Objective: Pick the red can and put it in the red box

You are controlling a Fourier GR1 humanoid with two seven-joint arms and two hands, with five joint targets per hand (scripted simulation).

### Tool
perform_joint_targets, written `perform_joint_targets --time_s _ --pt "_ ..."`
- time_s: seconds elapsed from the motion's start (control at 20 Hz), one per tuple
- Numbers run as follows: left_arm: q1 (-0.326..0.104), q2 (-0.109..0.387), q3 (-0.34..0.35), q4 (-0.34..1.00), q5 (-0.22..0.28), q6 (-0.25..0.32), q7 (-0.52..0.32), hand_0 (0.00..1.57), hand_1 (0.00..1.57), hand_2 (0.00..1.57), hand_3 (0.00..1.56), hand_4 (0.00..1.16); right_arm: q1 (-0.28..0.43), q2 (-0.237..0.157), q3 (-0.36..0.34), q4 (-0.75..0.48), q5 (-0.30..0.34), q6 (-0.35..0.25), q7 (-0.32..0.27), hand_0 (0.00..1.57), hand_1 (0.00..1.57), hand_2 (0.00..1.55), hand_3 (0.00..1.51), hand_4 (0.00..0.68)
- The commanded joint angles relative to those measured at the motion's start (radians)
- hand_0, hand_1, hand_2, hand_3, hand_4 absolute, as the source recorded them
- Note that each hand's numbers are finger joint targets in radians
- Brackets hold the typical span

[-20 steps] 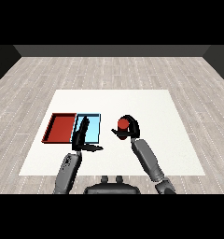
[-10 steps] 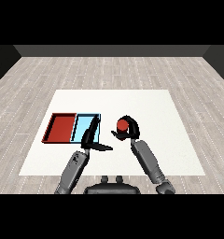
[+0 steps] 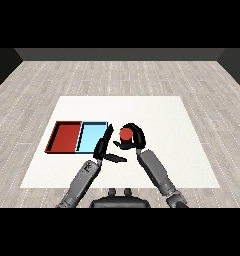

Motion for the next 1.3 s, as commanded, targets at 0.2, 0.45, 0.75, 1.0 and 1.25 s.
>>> perform_joint_targets --time_s 0.2,0.45,0.75,1.0,1.25 --pt "-0.04 0.0 -0.065 0.098 0.013 0.082 -0.046 0.0 0.0 0.0 0.0 0.0 -0.027 0.0 0.002 0.029 -0.029 0.052 -0.023 1.41 1.41 1.43 1.4 0.621" --pt "-0.038 0.0 -0.031 0.038 -0.032 0.048 0.047 0.0 0.0 0.0 0.0 0.0 -0.016 0.0 0.17 -0.105 -0.023 -0.131 0.06 1.43 1.43 1.44 1.4 0.601" --pt "-0.251 0.0 -0.021 0.206 0.077 0.068 0.042 0.0 0.0 0.0 0.0 0.0 0.017 0.0 0.16 -0.142 -0.041 -0.089 0.05 1.44 1.44 1.43 1.39 0.6" --pt "-0.207 0.0 -0.146 0.149 0.096 0.172 0.038 0.0 0.0 0.0 0.0 0.0 -0.06 0.0 0.213 -0.047 -0.124 -0.123 -0.013 1.46 1.46 1.45 1.4 0.578" --pt "-0.254 0.001 -0.062 0.264 0.036 0.179 0.016 0.0 0.0 0.0 0.0 0.43 -0.049 0.0 0.215 -0.139 -0.083 -0.142 0.049 1.49 1.49 1.46 1.41 0.504"
